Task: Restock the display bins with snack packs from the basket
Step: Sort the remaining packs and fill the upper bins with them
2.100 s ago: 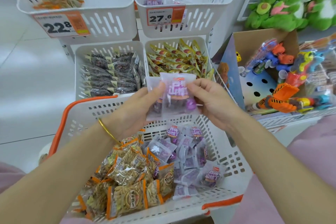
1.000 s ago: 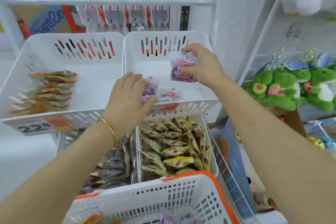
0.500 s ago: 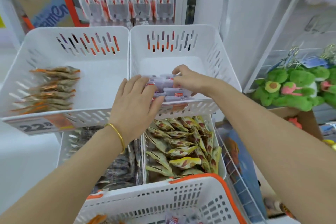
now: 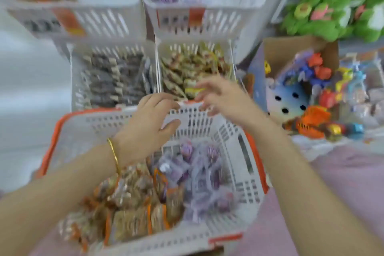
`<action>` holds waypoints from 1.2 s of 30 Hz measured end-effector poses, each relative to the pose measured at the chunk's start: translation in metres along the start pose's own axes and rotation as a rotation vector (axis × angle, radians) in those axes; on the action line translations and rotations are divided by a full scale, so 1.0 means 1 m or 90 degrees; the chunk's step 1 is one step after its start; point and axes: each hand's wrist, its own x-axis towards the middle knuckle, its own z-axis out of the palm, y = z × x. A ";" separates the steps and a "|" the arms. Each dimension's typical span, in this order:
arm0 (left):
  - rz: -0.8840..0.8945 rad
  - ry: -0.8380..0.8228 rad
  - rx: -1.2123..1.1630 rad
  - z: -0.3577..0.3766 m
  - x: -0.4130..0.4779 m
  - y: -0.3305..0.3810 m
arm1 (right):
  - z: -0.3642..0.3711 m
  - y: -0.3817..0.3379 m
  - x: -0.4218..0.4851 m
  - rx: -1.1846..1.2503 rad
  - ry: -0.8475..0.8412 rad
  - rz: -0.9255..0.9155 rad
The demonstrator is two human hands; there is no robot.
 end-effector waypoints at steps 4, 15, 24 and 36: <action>-0.120 -0.175 -0.021 0.035 -0.031 -0.002 | 0.069 0.106 -0.040 -0.303 -0.130 0.159; -0.092 -0.210 -0.031 0.054 -0.042 -0.001 | 0.086 0.159 -0.055 -0.529 -0.507 0.186; -0.103 -0.211 -0.074 0.058 -0.035 -0.005 | 0.066 0.136 -0.048 -0.484 -0.296 0.082; -0.181 -0.286 -0.733 0.030 -0.028 0.000 | 0.033 0.043 -0.046 0.439 -0.118 0.095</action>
